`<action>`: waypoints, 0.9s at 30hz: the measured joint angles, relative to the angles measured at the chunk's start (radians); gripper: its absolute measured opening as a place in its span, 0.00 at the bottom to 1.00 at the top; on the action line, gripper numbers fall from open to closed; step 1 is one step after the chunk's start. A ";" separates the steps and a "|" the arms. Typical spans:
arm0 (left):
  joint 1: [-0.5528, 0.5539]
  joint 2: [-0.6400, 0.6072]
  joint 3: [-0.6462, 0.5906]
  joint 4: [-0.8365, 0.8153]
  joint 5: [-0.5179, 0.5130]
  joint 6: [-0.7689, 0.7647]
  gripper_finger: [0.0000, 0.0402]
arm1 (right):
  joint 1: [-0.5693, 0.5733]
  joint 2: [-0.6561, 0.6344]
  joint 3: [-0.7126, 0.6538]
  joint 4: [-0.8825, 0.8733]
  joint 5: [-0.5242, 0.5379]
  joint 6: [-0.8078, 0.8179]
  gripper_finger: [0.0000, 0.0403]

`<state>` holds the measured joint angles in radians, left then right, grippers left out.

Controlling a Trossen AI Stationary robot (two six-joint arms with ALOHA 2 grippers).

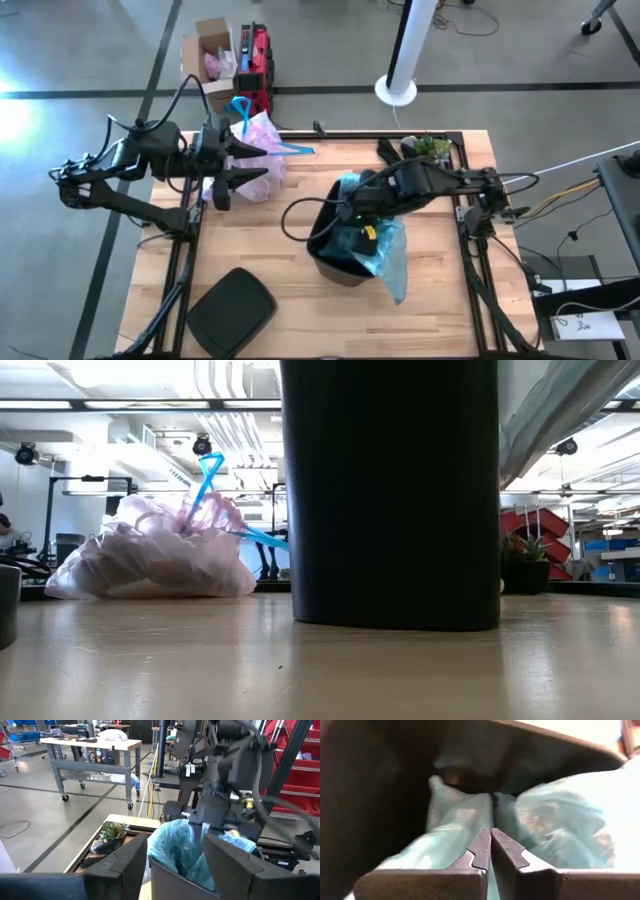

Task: Place trash/remove bag and relplace
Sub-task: Insert the blue trash bag into the trash bin

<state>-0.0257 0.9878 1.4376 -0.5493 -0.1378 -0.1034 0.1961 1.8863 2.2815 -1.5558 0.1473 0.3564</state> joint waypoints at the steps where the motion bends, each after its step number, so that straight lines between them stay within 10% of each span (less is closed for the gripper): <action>1: 0.000 0.001 0.000 0.001 0.000 0.001 0.45 | -0.001 0.003 -0.007 0.002 0.017 -0.011 0.00; 16: 0.000 -0.001 0.000 0.003 0.027 -0.021 0.42 | 0.009 0.152 -0.244 0.043 0.105 -0.073 0.00; 27: 0.000 0.004 0.000 0.007 0.027 -0.021 0.42 | 0.052 0.104 0.006 0.062 0.154 -0.111 0.00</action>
<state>-0.0257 0.9919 1.4376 -0.5421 -0.1104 -0.1246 0.2483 1.9902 2.2879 -1.4938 0.3010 0.2453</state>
